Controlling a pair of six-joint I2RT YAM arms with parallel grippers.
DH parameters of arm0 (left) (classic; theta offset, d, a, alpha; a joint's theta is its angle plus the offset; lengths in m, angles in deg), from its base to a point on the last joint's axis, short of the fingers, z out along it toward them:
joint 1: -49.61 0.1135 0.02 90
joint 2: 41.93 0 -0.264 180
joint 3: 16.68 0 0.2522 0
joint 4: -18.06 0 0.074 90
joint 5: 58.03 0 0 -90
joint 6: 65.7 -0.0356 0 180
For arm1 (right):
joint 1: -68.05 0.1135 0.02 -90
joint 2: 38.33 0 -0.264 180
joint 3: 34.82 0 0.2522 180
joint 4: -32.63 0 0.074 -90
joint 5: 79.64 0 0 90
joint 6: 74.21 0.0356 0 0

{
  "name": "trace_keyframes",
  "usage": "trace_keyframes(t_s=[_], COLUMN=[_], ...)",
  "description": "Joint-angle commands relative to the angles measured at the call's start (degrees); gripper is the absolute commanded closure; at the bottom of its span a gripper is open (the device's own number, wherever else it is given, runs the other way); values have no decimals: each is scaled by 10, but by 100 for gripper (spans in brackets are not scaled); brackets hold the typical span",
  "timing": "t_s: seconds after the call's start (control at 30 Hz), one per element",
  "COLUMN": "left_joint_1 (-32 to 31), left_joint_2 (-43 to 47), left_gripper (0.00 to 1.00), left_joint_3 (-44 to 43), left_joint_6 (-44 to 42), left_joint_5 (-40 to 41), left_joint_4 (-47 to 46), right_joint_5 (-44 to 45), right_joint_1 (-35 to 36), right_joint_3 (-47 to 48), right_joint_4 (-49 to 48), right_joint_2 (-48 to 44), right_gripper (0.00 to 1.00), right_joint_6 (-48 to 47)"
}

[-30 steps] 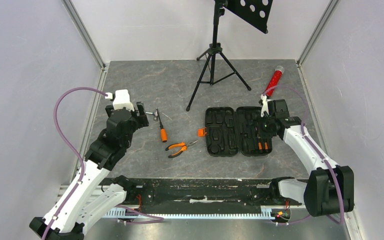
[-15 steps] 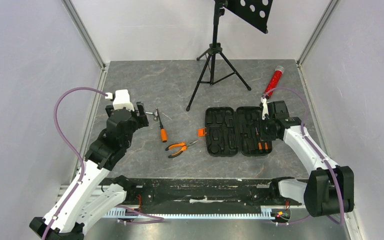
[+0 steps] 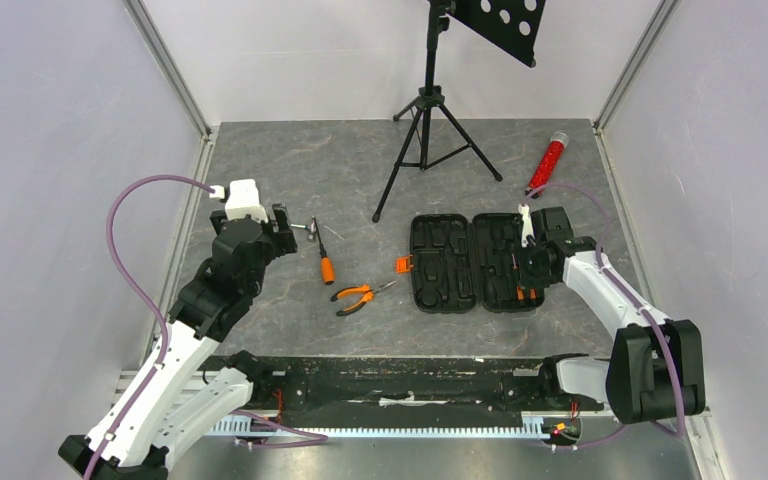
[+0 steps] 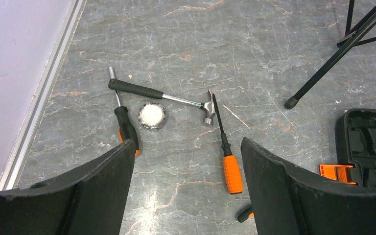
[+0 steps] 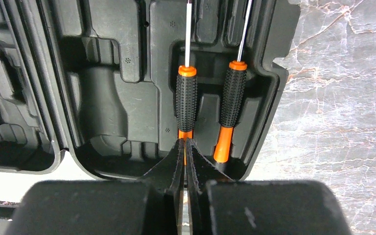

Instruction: Pack the tool kit

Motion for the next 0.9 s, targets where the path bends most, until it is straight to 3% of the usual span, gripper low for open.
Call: trace_keyframes(t_s=[0.0, 0.87], left_joint_1=[2, 2], left_joint_2=[7, 10], left_gripper=[16, 16], left_joint_3=[0, 2], left_joint_6=[-23, -21], left_joint_5=[9, 3], left_joint_4=[-25, -26], right_joint_5=[-6, 26], right_joint_1=[-1, 2], right_joint_3=[-6, -13], right_joint_4=[-20, -39], right_joint_2=[6, 112], right_gripper=[97, 100], right_joint_6=[-7, 2])
